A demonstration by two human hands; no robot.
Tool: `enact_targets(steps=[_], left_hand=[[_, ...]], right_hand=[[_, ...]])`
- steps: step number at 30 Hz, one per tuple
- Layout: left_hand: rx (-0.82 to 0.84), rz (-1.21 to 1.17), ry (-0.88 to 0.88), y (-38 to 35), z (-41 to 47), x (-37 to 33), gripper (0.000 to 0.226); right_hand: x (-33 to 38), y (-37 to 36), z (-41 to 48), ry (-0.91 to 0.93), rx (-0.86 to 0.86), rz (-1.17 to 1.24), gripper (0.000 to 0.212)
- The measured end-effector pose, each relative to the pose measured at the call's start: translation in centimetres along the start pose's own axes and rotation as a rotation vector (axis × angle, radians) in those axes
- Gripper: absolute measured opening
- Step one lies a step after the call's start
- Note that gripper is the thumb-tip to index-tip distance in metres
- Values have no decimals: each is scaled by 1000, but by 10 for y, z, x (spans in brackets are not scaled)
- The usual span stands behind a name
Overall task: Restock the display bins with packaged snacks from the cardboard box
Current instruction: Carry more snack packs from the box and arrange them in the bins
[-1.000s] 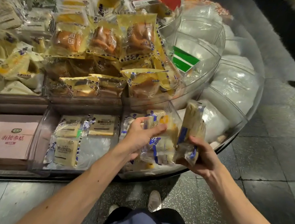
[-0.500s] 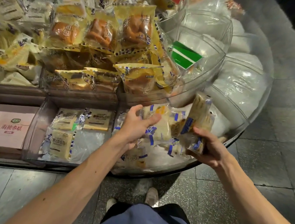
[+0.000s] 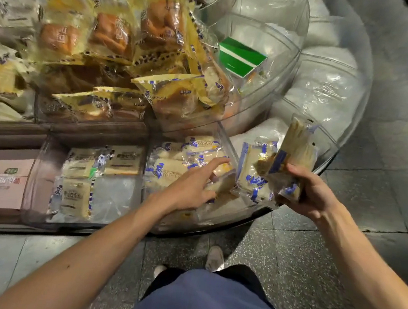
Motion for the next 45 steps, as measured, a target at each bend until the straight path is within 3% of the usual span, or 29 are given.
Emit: enact_targets(steps=[5, 12, 19, 24, 28, 31, 33, 35, 37, 40, 42, 45], left_hand=[[65, 349, -68, -21, 7, -10, 69], [117, 512, -113, -33, 6, -18, 13], [-13, 509, -139, -25, 21, -7, 39], [-24, 663, -165, -44, 19, -14, 21], [-107, 919, -209, -51, 25, -13, 25], [-167, 946, -240, -50, 25, -11, 26], [-247, 768, -248, -43, 25, -7, 41], [-304, 378, -159, -25, 21, 4, 54], [-320, -150, 7, -6, 14, 21, 40], [-114, -830, 202, -10, 7, 29, 30], [15, -959, 216, -20, 1, 23, 36], [0, -871, 204, -25, -6, 26, 55]], right_hand=[[-10, -3, -1, -38, 27, 4, 70], [-15, -3, -2, -31, 20, 21, 73], [-3, -10, -4, 7, 43, -1, 70], [-8, -12, -9, -4, 28, 34, 78], [-15, -11, -9, -28, 13, -5, 75], [-16, -12, -10, -28, 15, -29, 80], [-17, -10, -10, -18, 11, -29, 78], [-18, -6, -10, -15, 2, -17, 80], [-21, -5, -9, -22, 1, -12, 89], [-30, -6, -5, -60, 36, -29, 94], [-40, -12, -1, -131, 85, -105, 88], [-47, -28, -1, -199, 159, -182, 85]])
Point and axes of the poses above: each hand's wrist, its own z-axis towards the middle knuckle, its own y-axis out of the back of the hand, x = y × z, the point moved 9 cm from there along z, towards the middle knuckle, and after that the axes turned 4 degrees about y, right-handed, at the moved point
